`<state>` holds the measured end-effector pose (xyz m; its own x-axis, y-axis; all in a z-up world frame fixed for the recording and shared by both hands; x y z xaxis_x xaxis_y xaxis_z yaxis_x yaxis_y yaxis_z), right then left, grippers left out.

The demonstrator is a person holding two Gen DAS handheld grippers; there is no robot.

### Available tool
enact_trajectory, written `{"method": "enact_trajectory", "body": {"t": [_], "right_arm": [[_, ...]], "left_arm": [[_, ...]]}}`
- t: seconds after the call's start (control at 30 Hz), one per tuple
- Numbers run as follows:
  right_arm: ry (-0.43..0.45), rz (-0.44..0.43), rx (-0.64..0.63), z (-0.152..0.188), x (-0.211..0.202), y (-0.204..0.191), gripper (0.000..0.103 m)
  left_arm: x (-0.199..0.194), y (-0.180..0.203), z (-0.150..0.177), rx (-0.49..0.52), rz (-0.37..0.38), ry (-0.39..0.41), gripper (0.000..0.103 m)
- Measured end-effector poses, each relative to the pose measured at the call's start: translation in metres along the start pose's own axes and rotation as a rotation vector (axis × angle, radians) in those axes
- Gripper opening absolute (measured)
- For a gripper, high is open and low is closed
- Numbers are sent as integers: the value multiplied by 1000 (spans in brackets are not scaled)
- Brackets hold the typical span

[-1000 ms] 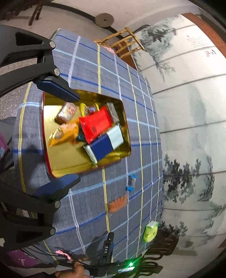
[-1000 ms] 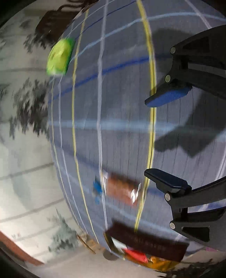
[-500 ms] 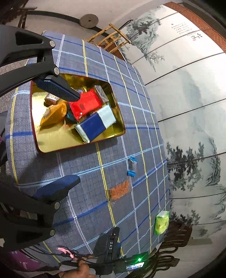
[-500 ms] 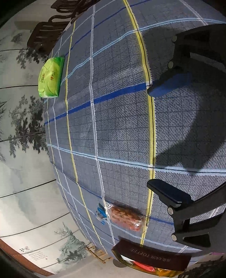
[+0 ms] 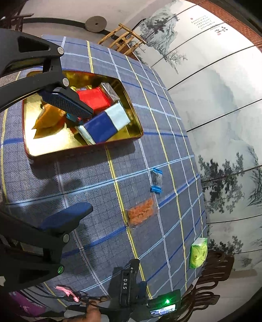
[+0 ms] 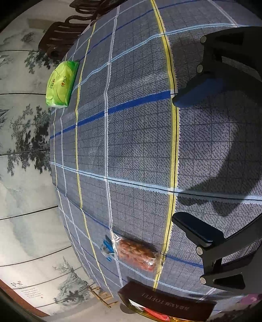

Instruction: Organize snacks

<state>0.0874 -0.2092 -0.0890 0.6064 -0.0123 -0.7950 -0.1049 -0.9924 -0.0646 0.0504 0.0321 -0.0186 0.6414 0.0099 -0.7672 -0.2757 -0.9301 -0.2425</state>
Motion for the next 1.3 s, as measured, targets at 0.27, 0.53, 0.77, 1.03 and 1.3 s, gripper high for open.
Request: {"method": "enact_trajectory", "body": {"t": [0.27,0.53,0.77,1.03,1.3], "right_arm": [[2,-2,4,-1,0,-1,103],[5,-15,6,-1,-1,0,103],[9,-33,7,-1,-2,-1,103],[13,-58,4,-1,-1,-1,103],[18,-83,9,-1,-1,-1,103]], "left_arm": [[20,10,-21,22,-13,-10,83],[45,9,-39,1,0,-54,83],[75,5,-60,-44,25,-110,83],[117,-15,-93,-222,147,-199,83],[170,-22,-119,-293,204,-272,83]]}}
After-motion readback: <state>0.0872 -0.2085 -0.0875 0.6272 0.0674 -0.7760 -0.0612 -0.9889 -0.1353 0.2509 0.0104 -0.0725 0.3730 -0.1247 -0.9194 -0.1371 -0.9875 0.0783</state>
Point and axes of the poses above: each gripper's, at about its wrist camera, not at the fingertips, and x roughly the way its jaws point, y to its right, z to its underside, the point moved 3 cm from there along x, roughly the way its jaws point, and after that the axes turned 2 degrees about z, right-handed, at the moved point
